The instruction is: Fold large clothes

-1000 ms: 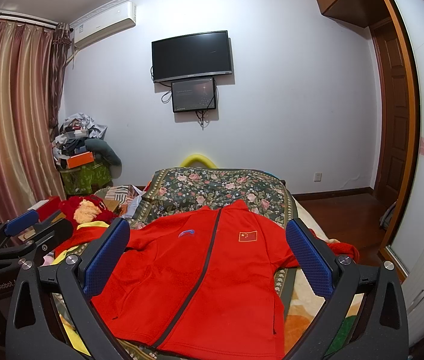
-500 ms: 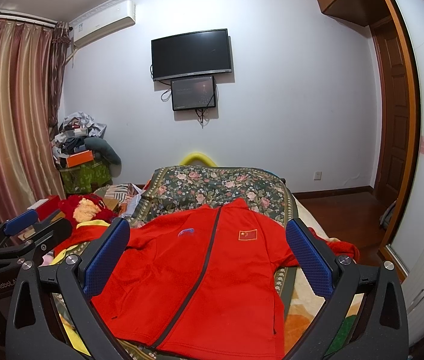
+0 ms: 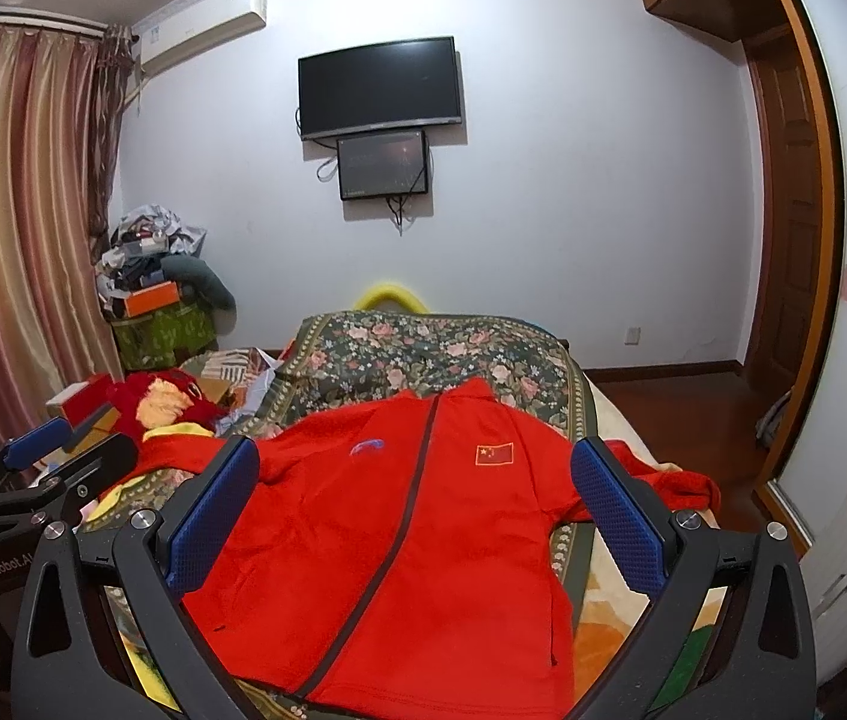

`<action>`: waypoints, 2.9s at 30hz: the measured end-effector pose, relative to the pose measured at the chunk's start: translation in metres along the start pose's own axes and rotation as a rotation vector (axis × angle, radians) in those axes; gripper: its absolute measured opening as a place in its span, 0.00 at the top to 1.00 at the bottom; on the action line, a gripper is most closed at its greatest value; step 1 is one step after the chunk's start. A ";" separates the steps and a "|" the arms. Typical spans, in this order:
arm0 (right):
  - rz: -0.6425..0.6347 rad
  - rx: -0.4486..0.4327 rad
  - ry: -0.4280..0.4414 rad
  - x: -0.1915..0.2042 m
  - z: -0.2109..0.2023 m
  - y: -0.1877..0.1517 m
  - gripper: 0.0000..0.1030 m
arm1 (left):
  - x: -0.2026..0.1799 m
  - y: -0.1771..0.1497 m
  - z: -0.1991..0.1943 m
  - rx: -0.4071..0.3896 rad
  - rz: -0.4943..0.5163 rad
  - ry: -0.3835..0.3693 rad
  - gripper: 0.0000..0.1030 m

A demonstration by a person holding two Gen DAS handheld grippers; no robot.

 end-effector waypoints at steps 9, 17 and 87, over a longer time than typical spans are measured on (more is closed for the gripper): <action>-0.034 0.102 0.003 0.009 0.036 -0.014 0.00 | 0.048 -0.016 0.050 0.075 -0.062 0.062 0.00; -0.088 0.235 0.000 0.013 0.093 -0.040 0.00 | 0.118 -0.033 0.104 0.148 -0.106 0.182 0.00; -0.042 0.536 -0.009 -0.079 0.277 -0.055 0.00 | 0.298 0.104 0.313 0.172 -0.323 0.208 0.98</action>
Point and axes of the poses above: each gripper's, at about its wrist camera, not at the fingertips, and z roughly the way its jaws point, x to its left, y to its top, the point moved 5 cm from there along z, roughly the way its jaws point, and after that the axes turned 5 degrees about -x, right-handed, at the moved point
